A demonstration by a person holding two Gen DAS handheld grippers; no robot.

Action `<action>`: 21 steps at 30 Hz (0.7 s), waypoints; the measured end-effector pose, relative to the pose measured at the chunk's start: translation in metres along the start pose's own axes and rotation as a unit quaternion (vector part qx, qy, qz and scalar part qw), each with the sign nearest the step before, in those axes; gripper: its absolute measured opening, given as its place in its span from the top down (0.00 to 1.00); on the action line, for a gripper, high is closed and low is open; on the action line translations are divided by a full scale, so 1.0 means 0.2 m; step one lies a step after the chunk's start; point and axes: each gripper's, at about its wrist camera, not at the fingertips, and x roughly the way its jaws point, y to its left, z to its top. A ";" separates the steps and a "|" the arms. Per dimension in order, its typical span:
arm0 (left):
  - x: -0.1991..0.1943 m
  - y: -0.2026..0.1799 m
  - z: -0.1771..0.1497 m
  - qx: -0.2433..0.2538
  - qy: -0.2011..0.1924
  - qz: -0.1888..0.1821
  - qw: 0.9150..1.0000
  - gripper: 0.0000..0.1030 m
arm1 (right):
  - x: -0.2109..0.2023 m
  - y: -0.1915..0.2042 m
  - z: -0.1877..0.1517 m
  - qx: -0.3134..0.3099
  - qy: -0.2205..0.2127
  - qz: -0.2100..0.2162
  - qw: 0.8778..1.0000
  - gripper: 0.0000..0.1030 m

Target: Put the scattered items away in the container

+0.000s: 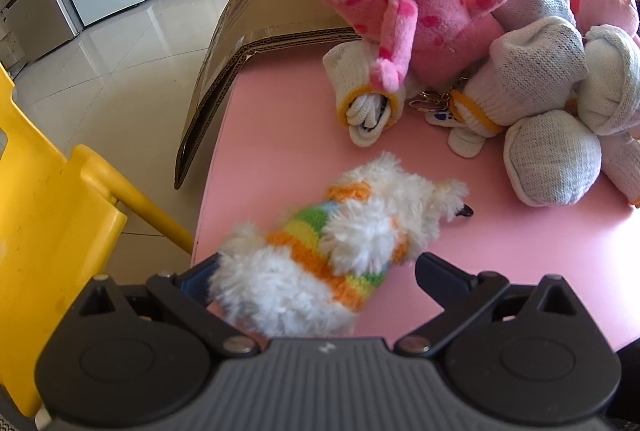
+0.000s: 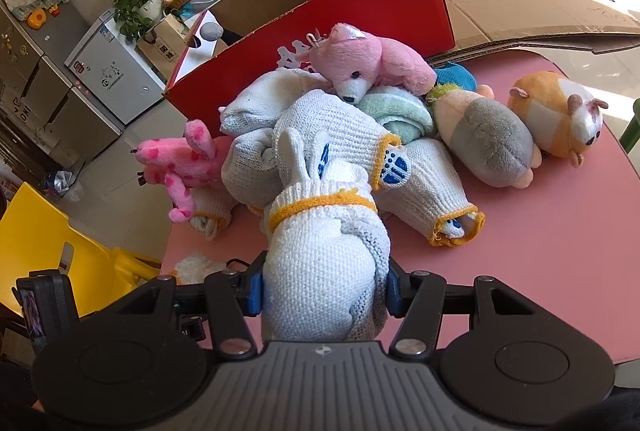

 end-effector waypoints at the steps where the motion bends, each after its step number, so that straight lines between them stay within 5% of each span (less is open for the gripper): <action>1: 0.01 0.00 0.00 0.001 0.001 0.002 1.000 0.00 | 0.00 0.00 0.00 0.000 0.000 0.000 1.000 0.46; 21: 0.04 -0.04 -0.01 -0.010 -0.010 -0.007 1.000 0.03 | 0.07 0.03 -0.01 -0.002 0.013 0.003 1.000 0.46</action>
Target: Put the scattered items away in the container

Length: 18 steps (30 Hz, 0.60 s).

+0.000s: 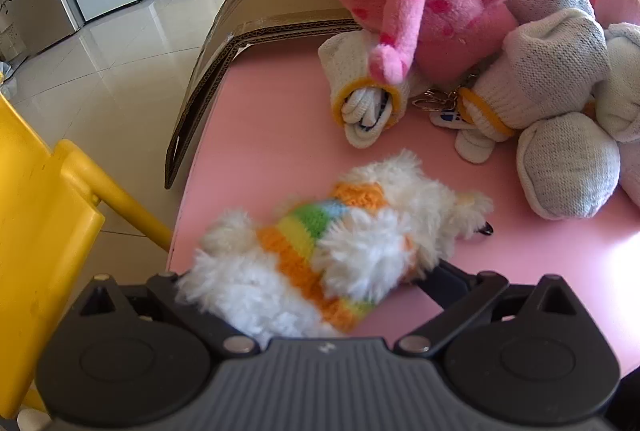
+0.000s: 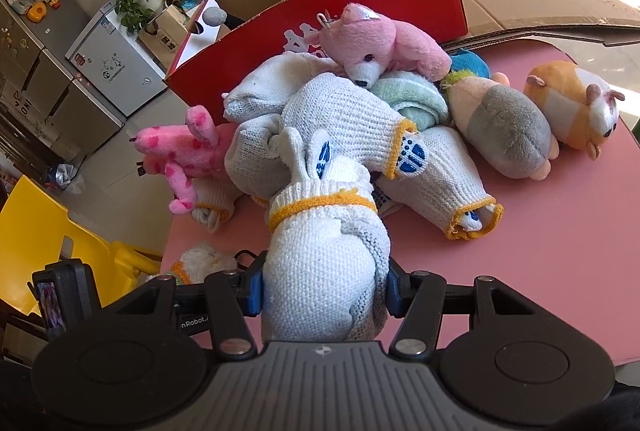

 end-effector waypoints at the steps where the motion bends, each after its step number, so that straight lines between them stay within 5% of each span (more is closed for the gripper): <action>1: 0.00 0.00 0.01 0.002 -0.004 -0.003 1.000 0.05 | 0.00 0.00 0.00 -0.001 0.000 0.000 1.000 0.46; 6: 0.00 -0.04 0.02 0.024 -0.017 -0.022 0.999 0.19 | 0.02 0.01 0.00 -0.005 0.002 -0.002 1.000 0.46; 18: -0.06 -0.14 -0.02 0.049 -0.026 -0.057 0.997 0.20 | 0.02 0.01 0.00 -0.006 0.001 -0.004 1.000 0.46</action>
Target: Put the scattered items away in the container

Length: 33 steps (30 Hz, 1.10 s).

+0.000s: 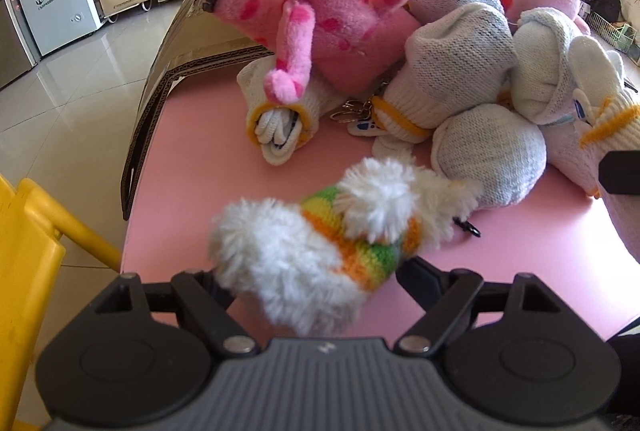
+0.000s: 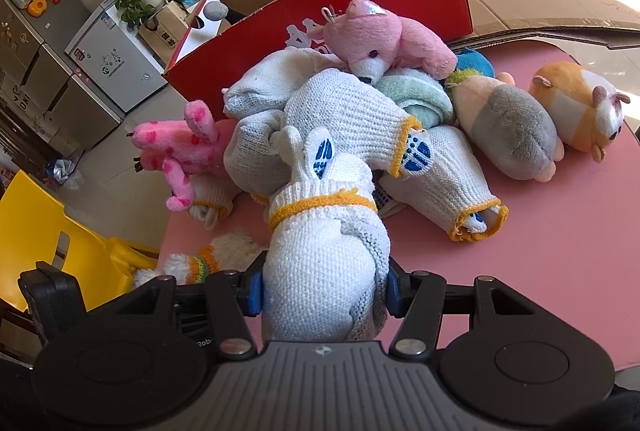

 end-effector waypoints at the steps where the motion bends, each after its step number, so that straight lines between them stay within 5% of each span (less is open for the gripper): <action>1: 0.00 0.00 0.00 0.000 -0.001 -0.002 1.000 0.20 | 0.00 0.00 0.00 0.000 0.000 0.000 1.000 0.46; 7: 0.01 0.00 -0.01 -0.003 0.011 0.001 1.000 0.20 | 0.01 0.00 0.00 0.000 0.003 -0.002 1.000 0.46; 17: 0.02 -0.03 0.02 0.031 -0.015 0.029 0.999 0.00 | 0.01 -0.01 0.00 0.001 0.005 -0.004 1.000 0.46; 22: 0.06 -0.05 0.02 0.052 -0.019 0.038 0.998 0.01 | 0.01 -0.01 0.00 0.000 0.006 -0.005 1.000 0.46; 33: 0.06 -0.08 0.04 0.049 -0.037 0.023 0.998 0.17 | 0.04 0.01 -0.01 -0.003 0.012 -0.007 1.000 0.46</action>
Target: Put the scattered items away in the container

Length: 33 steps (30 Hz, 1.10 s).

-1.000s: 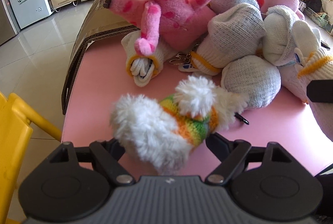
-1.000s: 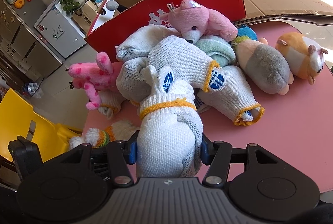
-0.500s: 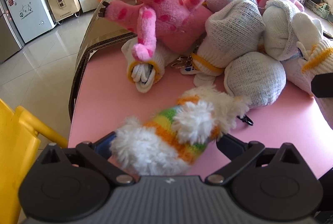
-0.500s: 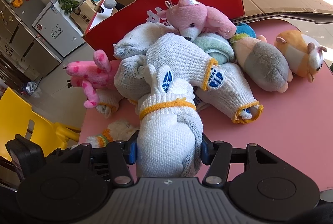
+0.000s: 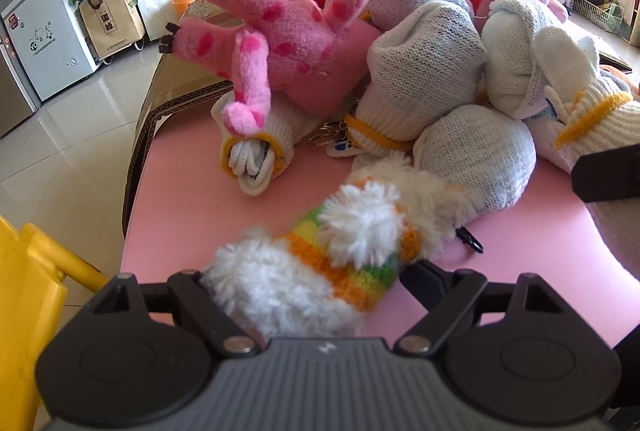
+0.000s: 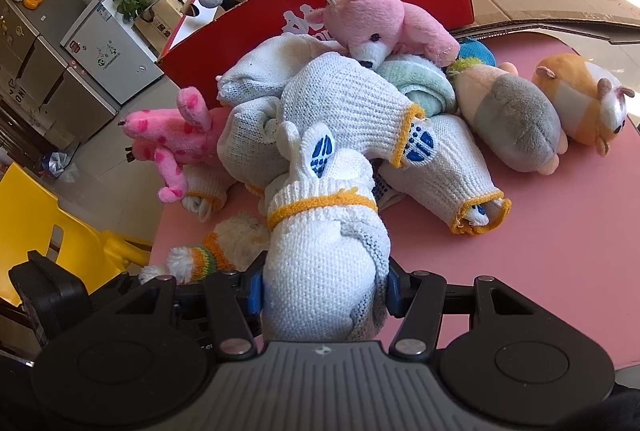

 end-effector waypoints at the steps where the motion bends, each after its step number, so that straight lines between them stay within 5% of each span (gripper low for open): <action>1: -0.01 0.01 0.01 -0.005 -0.002 0.000 1.000 0.17 | 0.00 0.00 0.00 0.000 0.000 0.000 1.000 0.46; 18: -0.16 0.08 -0.03 -0.101 0.010 -0.037 0.994 0.22 | -0.04 -0.03 -0.01 0.000 -0.007 -0.013 1.000 0.46; 21: -0.15 0.12 -0.04 -0.112 0.012 -0.042 0.993 0.12 | -0.05 -0.04 -0.01 0.004 -0.008 -0.014 1.000 0.46; 25: -0.16 0.14 -0.04 -0.111 -0.001 -0.033 0.993 0.01 | -0.05 -0.05 -0.01 0.009 -0.007 -0.013 1.000 0.46; 33: -0.10 0.04 -0.03 -0.056 -0.001 -0.024 0.998 0.00 | -0.03 -0.04 0.00 0.011 -0.004 -0.008 1.000 0.46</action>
